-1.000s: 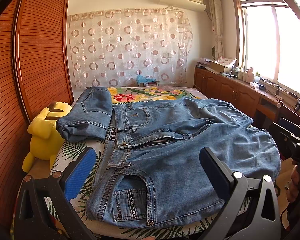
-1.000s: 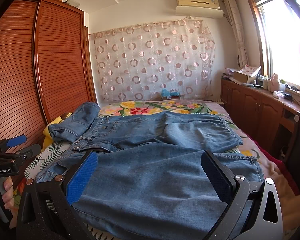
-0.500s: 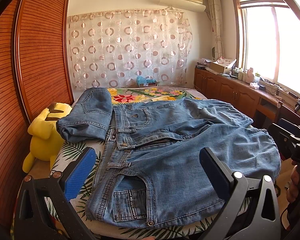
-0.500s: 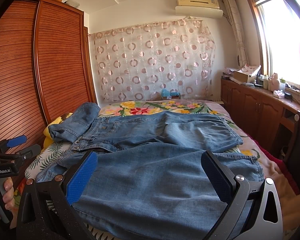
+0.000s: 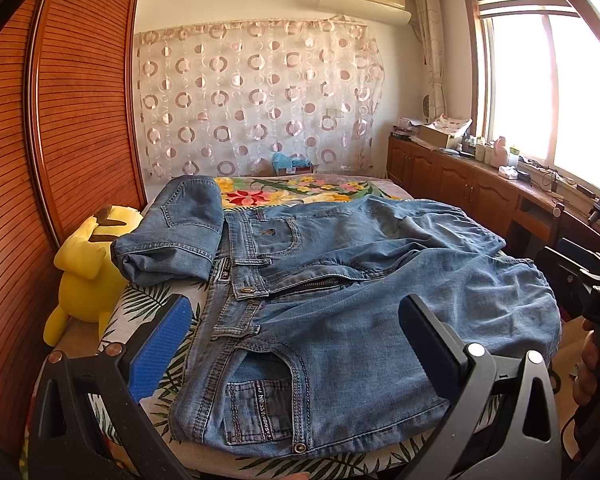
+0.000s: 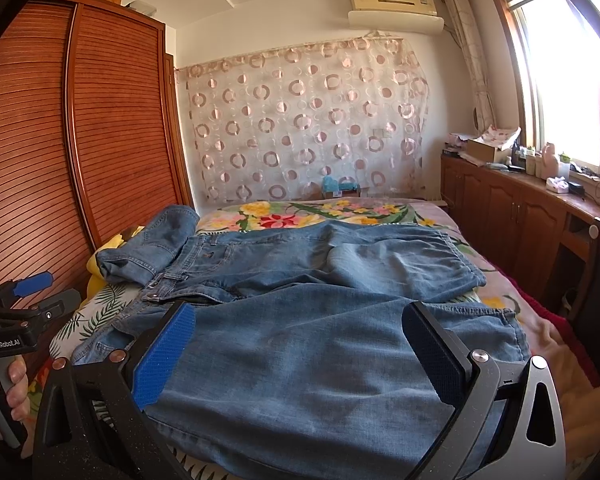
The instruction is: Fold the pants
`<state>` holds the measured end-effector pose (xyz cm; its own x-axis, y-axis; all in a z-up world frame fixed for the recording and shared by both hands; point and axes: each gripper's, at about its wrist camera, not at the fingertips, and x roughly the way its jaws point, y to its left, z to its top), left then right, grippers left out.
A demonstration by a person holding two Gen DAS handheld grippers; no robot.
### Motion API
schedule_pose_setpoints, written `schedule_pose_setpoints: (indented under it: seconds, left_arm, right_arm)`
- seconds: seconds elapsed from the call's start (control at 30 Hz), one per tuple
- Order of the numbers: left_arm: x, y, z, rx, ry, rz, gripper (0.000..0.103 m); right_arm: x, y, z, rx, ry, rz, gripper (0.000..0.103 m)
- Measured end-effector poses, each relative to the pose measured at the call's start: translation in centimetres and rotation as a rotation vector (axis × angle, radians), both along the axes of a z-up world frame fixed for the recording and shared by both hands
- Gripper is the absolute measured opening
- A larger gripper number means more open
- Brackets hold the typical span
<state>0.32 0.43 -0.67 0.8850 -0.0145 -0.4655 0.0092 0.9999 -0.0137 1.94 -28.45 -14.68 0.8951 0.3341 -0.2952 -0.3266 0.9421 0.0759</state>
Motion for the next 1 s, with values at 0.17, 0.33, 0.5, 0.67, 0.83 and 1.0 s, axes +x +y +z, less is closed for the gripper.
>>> schedule_pose_setpoints:
  seconds: [0.17,0.33,0.5,0.67,0.83,1.0]
  left_arm:
    - [-0.11,0.19,0.39,0.0,-0.002,0.0,0.103]
    - [-0.09,0.22,0.38,0.0,-0.002,0.0,0.103]
    - [-0.09,0.25,0.35,0.0,-0.004,0.0,0.103]
    - [-0.17,0.02,0.51,0.0,-0.004,0.0,0.103]
    - [-0.18,0.01,0.49,-0.001,-0.005,0.0,0.103]
    - [0.22,-0.5,1.04,0.002,0.011,-0.003,0.103]
  right_arm:
    - [0.04,-0.05,-0.01,0.0,0.0,0.0,0.103]
    - [0.03,-0.06,-0.02,0.0,0.0,0.001,0.103]
    - [-0.01,-0.11,0.01,-0.001,-0.001,0.001,0.103]
    - [0.0,-0.12,0.03,0.001,-0.002,0.002,0.103]
    - [-0.02,-0.15,0.1,0.002,0.0,0.002,0.103]
    - [0.07,-0.17,0.07,-0.003,0.0,0.0,0.103]
